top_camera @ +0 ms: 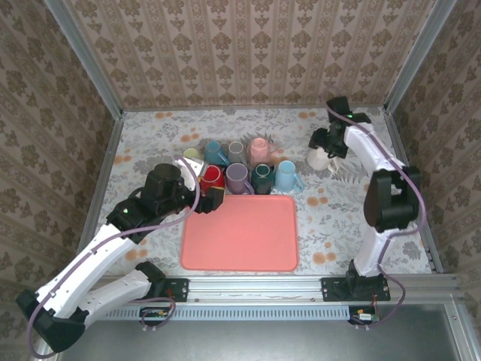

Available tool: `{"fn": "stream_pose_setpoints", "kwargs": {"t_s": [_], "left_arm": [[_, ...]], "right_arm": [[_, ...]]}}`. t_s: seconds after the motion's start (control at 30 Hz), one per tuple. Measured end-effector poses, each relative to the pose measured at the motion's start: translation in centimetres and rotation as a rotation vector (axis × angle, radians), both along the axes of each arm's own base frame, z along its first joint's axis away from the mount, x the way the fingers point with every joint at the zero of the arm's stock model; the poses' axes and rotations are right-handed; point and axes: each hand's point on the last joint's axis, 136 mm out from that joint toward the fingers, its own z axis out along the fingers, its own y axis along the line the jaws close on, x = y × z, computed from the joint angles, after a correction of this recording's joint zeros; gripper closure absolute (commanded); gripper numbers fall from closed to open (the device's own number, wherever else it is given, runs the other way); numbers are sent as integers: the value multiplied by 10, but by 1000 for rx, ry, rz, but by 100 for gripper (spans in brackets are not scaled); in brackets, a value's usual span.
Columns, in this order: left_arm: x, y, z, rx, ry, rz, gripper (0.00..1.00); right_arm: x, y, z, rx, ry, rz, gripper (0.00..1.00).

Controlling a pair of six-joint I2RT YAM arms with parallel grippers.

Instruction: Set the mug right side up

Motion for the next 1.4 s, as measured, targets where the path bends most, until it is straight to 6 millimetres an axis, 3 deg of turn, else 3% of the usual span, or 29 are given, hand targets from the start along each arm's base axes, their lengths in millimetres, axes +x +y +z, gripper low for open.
{"fn": "stream_pose_setpoints", "kwargs": {"t_s": [0.13,0.17,0.23,0.3,0.43,0.53,0.7,0.83,0.97,1.2,1.23,1.33,1.4], "left_arm": [[4,-10,-8,-15,63,2,13],[5,-14,-7,-32,74,-4,12],[5,-27,0,-90,94,-29,12],[6,-43,9,-163,108,-67,12],[13,-82,28,-339,141,-167,13],[19,-107,39,-466,158,-241,15],[27,-135,41,-568,173,-369,17],[41,-132,52,-639,121,-410,16],[51,-119,73,-721,40,-449,25],[37,-115,101,-795,-127,-572,28],[36,-114,102,-798,-140,-576,30],[34,-113,109,-804,-205,-595,46],[33,-112,114,-811,-239,-606,47]], "right_arm": [[-10,-7,81,175,-241,-120,60],[-12,-7,93,212,-284,-131,60],[-19,3,125,339,-395,-144,62],[-25,20,143,475,-462,-132,65],[-34,61,153,726,-496,-82,66],[-37,95,163,877,-461,-4,78],[-49,140,196,1065,-443,124,73],[-64,165,219,1153,-421,219,71],[-77,185,235,1207,-409,292,67],[-97,210,260,1306,-393,400,67],[-99,211,262,1314,-394,412,67],[-106,213,266,1333,-394,428,67],[-111,215,268,1340,-396,440,67]]}}
